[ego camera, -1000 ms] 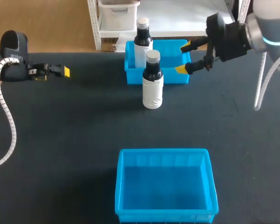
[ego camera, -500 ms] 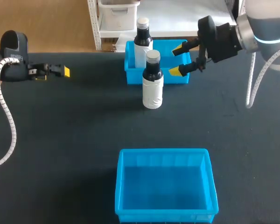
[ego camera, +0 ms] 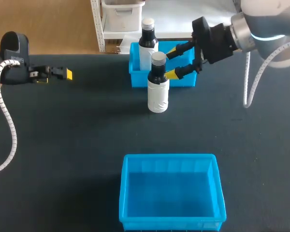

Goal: Pick up the bottle, and place it in the far bin if it is heavy, or in the near bin if it is light.

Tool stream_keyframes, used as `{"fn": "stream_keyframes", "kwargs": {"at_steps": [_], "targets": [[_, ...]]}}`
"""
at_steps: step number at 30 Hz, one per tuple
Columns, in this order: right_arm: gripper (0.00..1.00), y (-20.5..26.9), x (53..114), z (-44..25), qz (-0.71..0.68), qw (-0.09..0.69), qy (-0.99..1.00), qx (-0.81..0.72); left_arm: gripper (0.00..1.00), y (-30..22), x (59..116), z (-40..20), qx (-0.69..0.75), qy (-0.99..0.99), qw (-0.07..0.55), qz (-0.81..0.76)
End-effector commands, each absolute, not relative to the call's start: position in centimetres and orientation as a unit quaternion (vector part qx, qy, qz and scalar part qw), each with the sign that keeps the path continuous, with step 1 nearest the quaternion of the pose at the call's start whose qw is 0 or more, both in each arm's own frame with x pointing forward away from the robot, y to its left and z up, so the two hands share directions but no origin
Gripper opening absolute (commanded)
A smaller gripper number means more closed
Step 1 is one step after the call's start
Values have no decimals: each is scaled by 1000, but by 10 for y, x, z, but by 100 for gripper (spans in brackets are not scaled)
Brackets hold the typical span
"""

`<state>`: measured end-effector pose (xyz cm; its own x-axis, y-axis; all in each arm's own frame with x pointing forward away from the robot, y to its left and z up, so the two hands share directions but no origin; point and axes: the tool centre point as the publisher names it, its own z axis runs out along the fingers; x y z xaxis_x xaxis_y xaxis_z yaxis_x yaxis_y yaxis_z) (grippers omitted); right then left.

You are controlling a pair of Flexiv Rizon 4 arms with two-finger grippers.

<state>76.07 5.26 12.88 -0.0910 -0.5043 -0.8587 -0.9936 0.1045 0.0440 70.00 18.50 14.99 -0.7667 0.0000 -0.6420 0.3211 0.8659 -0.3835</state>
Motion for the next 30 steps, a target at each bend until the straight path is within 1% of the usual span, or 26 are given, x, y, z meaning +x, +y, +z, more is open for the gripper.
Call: {"fn": "stream_keyframes", "kwargs": {"at_steps": [1,20,30], "targets": [[100,58,765,127,348,350,651,-576,100,185,700,150,88,908,330,-243],[100,82,764,123,363,337,639,-588,100,185,700,150,88,908,330,-243],[100,86,766,119,369,331,640,-587,100,185,700,150,88,908,330,-243]]}}
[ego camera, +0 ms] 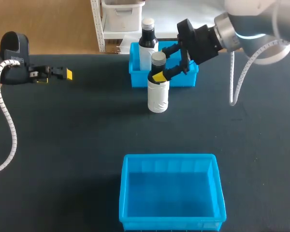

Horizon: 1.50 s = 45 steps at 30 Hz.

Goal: Pick up the bottle, and place it in the far bin if it is heavy, or in the near bin if it is light.

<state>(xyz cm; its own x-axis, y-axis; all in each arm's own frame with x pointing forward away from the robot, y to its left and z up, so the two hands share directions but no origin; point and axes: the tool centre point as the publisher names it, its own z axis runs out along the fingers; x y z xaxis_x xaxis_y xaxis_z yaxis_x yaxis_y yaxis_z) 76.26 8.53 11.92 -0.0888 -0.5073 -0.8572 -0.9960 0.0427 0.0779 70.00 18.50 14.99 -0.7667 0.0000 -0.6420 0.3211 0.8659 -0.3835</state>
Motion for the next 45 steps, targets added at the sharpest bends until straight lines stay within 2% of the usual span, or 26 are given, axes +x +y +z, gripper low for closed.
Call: {"fn": "stream_keyframes", "kwargs": {"at_steps": [1,10,13,17,24,26,31,42,43,44,45], "targets": [[100,86,766,119,368,331,640,-587,100,185,700,150,88,908,330,-243],[100,85,765,118,367,330,641,-588,100,185,700,150,88,908,330,-243],[91,86,764,118,367,329,641,-588,100,185,700,150,88,908,330,-243],[87,88,763,117,369,326,641,-589,100,185,700,150,88,908,330,-243],[71,89,762,117,370,326,639,-590,100,185,700,150,88,908,330,-243],[62,89,762,117,370,326,639,-590,100,185,700,150,88,908,330,-243],[50,89,762,118,369,326,639,-591,100,185,700,150,88,908,330,-243],[46,90,759,116,370,323,639,-592,100,185,700,150,88,908,330,-243],[44,90,758,116,370,323,639,-592,100,185,700,150,88,908,330,-243],[33,90,758,116,370,323,639,-592,100,185,700,150,88,908,330,-243],[18,90,758,116,370,324,639,-591,100,185,700,150,88,908,330,-243]]}}
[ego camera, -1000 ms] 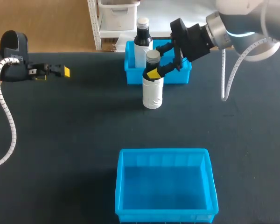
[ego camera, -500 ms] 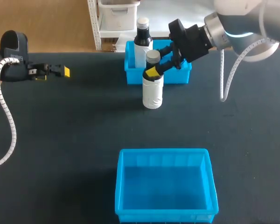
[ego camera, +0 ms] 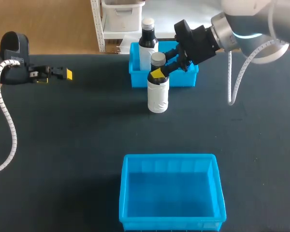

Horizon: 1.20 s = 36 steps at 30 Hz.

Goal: Pick up the bottle, and place it in the far bin if it is heavy, or in the near bin if it is light.

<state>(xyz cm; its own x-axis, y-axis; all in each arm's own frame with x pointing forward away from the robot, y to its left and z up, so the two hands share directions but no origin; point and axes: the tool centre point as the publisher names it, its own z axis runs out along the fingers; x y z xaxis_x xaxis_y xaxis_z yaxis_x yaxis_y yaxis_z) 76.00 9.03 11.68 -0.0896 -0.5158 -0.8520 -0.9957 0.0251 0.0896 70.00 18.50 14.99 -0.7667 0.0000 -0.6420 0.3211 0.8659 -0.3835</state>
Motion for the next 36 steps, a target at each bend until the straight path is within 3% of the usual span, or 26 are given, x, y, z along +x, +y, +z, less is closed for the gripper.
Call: {"fn": "stream_keyframes", "kwargs": {"at_steps": [1,2,36], "targets": [[5,89,758,117,370,324,639,-591,100,185,700,150,88,908,330,-243],[0,89,758,118,369,325,639,-591,100,185,700,150,88,908,330,-243],[0,23,749,188,321,371,664,-564,100,185,700,150,88,908,330,-243]]}}
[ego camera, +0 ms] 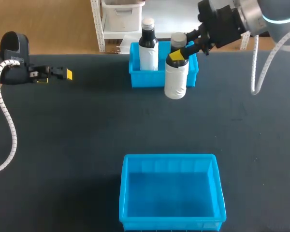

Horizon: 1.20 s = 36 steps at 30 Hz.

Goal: Pick up the bottle, and place it in the far bin if it is heavy, or in the near bin if it is light.

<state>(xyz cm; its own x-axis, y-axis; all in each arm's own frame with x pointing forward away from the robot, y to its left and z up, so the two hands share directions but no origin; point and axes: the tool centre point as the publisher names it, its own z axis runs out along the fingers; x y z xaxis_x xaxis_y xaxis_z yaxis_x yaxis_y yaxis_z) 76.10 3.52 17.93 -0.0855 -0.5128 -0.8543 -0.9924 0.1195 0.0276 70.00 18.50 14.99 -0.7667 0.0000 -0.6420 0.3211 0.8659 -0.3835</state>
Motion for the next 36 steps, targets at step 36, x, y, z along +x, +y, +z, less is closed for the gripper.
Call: {"fn": "stream_keyframes", "kwargs": {"at_steps": [36], "targets": [[0,-23,815,228,272,374,683,-566,100,185,700,150,88,908,330,-243]]}}
